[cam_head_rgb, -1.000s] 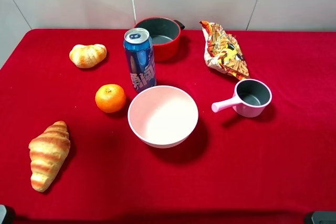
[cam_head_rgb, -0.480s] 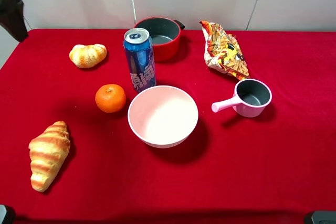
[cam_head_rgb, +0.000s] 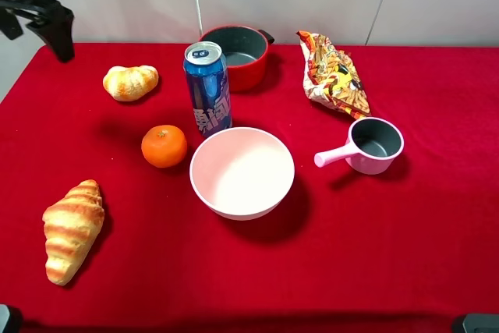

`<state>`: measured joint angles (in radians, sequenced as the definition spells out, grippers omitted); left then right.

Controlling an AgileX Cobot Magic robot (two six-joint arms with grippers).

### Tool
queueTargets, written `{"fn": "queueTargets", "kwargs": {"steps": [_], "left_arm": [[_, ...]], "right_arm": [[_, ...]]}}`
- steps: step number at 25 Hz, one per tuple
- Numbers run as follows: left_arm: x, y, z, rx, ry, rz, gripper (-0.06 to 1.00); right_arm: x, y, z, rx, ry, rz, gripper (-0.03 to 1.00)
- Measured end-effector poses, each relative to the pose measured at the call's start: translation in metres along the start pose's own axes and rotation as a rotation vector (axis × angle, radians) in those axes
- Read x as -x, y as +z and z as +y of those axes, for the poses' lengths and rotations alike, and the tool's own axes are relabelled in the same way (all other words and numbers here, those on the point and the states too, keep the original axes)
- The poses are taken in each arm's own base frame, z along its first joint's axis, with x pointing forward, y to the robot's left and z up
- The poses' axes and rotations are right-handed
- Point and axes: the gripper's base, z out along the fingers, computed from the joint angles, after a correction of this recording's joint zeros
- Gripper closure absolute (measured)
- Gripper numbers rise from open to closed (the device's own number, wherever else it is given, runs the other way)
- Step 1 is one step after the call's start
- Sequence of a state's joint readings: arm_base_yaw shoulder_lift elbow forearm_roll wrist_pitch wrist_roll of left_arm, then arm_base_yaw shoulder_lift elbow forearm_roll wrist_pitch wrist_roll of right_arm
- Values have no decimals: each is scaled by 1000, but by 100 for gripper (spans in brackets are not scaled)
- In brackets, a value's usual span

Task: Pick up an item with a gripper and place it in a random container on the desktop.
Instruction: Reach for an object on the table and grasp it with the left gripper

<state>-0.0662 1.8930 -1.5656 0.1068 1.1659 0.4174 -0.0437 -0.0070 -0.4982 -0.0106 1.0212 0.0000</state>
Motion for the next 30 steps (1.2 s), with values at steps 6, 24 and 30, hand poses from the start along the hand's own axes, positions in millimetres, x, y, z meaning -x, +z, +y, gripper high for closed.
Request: {"fn": "queueTargets", "kwargs": {"steps": [6, 24, 30], "left_arm": [[34, 26, -8, 14, 92, 38, -2], [86, 99, -30, -13, 337, 54, -5], [92, 110, -29, -7, 376, 37, -5]], "right_arm": [[0, 0, 0, 0, 0, 0, 27], [0, 0, 0, 0, 0, 0, 27], [0, 0, 0, 0, 0, 0, 27]]}}
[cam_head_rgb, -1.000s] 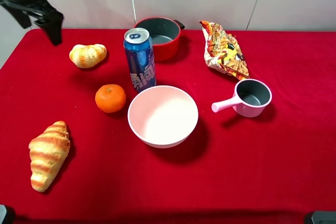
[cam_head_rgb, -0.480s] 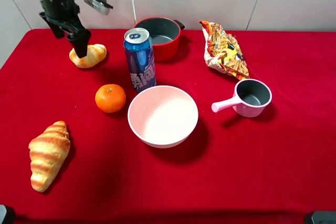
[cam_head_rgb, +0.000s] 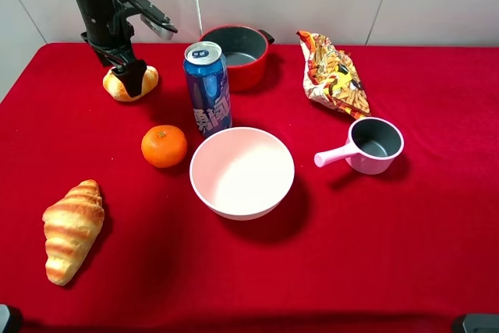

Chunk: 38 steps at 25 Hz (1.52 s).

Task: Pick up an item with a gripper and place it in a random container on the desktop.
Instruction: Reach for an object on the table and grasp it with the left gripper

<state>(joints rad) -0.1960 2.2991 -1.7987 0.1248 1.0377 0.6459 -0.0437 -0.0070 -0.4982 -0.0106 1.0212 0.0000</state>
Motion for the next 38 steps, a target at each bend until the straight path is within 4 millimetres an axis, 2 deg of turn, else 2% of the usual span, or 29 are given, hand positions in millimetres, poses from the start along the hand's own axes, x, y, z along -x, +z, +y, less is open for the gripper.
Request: {"fn": "queueTargets", "kwargs": {"steps": [12, 20, 24, 29, 30, 35, 38], "left_arm": [[12, 28, 2, -40, 107, -15, -5], [12, 28, 3, -37, 125, -12, -4], [12, 28, 3, -34, 146, -8, 8], [12, 28, 3, -35, 150, -5, 34], [12, 28, 3, -35, 150, -5, 34], [11, 28, 3, -40, 150, 0, 51], [11, 28, 3, -40, 150, 0, 54]], "right_arm": [[0, 0, 0, 0, 0, 0, 27], [0, 0, 0, 0, 0, 0, 27], [0, 0, 0, 0, 0, 0, 27], [0, 0, 0, 0, 0, 0, 27], [0, 0, 0, 0, 0, 0, 27], [0, 0, 0, 0, 0, 0, 27], [0, 0, 0, 0, 0, 0, 27]]}}
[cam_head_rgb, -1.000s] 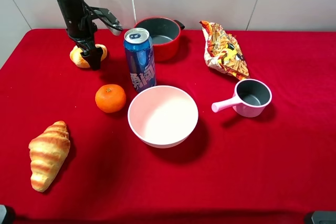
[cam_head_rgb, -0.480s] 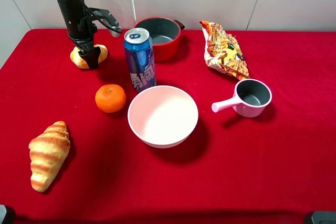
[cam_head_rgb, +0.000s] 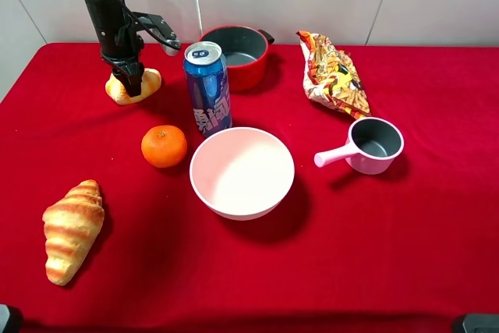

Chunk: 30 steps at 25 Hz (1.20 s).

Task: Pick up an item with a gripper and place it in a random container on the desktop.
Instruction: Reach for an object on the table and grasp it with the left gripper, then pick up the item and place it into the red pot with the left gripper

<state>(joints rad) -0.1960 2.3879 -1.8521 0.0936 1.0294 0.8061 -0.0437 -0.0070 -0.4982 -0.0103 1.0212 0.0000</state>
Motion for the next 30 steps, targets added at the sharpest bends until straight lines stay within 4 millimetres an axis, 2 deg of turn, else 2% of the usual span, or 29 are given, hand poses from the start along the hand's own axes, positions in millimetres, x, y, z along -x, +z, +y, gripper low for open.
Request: {"fn": "queueTargets", "kwargs": {"steps": [21, 24, 30], "left_arm": [[-3, -2, 2, 19, 16, 37, 58], [-3, -7, 3, 23, 16, 44, 58], [-3, -31, 6, 60, 9, 16, 58]], "right_arm": [[0, 0, 0, 0, 0, 0, 27], [0, 0, 0, 0, 0, 0, 27], [0, 0, 0, 0, 0, 0, 27]]}}
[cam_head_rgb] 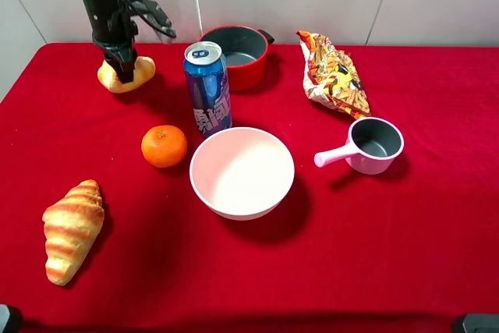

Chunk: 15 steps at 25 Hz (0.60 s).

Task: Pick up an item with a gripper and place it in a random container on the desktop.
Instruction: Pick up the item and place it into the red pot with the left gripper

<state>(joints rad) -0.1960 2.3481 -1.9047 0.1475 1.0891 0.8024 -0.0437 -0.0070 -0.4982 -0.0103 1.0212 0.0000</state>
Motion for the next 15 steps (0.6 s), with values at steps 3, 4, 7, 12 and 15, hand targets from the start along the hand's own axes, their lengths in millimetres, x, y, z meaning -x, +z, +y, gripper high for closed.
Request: {"fn": "queueTargets", "kwargs": {"steps": [3, 4, 7, 12, 15], "left_arm": [[-1, -7, 0, 9, -4, -7, 59], [-2, -9, 0, 9, -10, -8, 60], [-2, -17, 0, 12, -33, -12, 60], [2, -29, 1, -1, -67, -57, 60], [6, -40, 2, -8, -84, -98, 60]], "right_arm": [[0, 0, 0, 0, 0, 0, 27], [0, 0, 0, 0, 0, 0, 27], [0, 0, 0, 0, 0, 0, 27], [0, 0, 0, 0, 0, 0, 27], [0, 0, 0, 0, 0, 0, 27]]}}
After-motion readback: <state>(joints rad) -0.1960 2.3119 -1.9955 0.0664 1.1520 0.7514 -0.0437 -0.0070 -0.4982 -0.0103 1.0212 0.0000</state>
